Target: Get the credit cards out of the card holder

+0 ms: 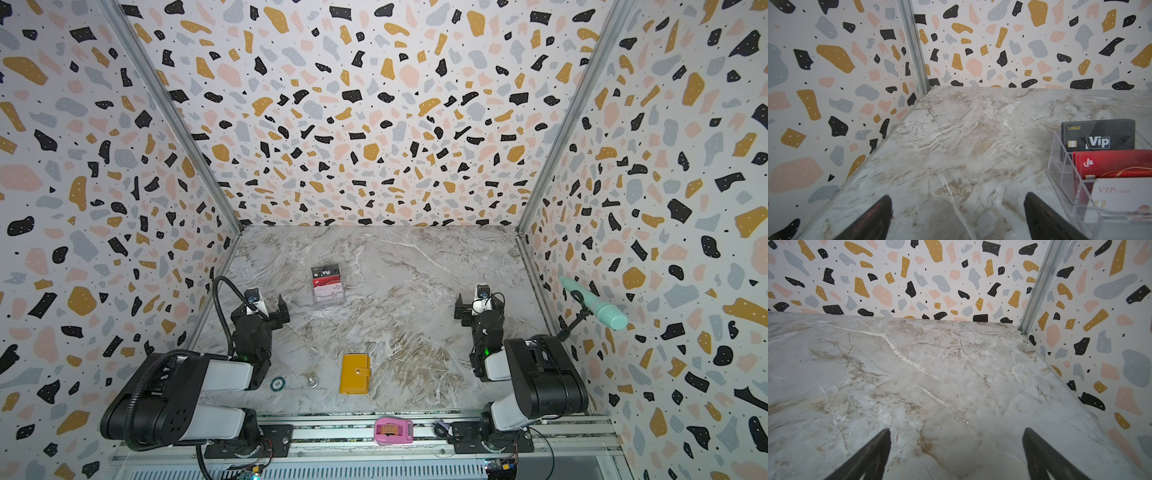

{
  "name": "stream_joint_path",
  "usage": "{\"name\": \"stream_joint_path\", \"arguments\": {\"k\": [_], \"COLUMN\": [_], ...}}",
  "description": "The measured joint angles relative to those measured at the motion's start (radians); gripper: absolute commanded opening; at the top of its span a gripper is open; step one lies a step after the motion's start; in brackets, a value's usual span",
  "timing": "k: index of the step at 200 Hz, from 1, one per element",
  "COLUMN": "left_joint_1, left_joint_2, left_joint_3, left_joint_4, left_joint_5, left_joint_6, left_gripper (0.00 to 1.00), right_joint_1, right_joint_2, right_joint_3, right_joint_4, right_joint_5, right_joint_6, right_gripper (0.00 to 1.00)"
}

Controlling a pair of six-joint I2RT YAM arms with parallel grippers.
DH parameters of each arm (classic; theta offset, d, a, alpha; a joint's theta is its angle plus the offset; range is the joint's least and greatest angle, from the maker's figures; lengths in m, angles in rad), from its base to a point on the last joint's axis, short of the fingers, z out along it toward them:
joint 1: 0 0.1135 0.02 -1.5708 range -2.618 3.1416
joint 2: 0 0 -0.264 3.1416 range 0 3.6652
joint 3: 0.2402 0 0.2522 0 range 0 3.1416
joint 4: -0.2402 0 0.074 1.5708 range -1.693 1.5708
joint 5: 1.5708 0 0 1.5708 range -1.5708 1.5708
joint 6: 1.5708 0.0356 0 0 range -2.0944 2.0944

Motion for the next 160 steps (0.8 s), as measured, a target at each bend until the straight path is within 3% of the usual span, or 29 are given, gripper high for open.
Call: {"name": "stream_joint_path", "arguments": {"k": [38,67,103,131,160], "left_joint_1": [-0.006,-0.017,-0.019,-0.031,-0.108], "left_joint_2": [-0.045,-0.188,-0.354,-0.412,-0.428], "left_joint_3": [0.01,0.078,0.25,0.406,0.522], "left_joint_4": [-0.062,-0.235,-0.544,-0.775,-1.028], "left_joint_5": [-0.005,-0.033,-0.053,0.067,0.216], "left_joint_6": [0.001,-0.023,-0.131,-0.234,-0.3], "left_gripper": [1.0,1.0,1.0,0.99,0.98], "right_joint_1": [0.0,0.0,0.004,0.031,0.106], "right_joint_2": [-0.045,-0.113,-0.249,-0.31,-0.327], "right_joint_3": [0.004,0.04,0.149,0.32,0.473], "right_joint_4": [-0.053,-0.141,-0.408,-0.697,-0.975], "right_joint_5": [-0.014,-0.01,0.0,-0.027,-0.097], "right_joint_6": [0.0,0.004,0.063,0.134,0.198], "right_gripper": [0.99,0.99,0.99,0.99,0.99]}}
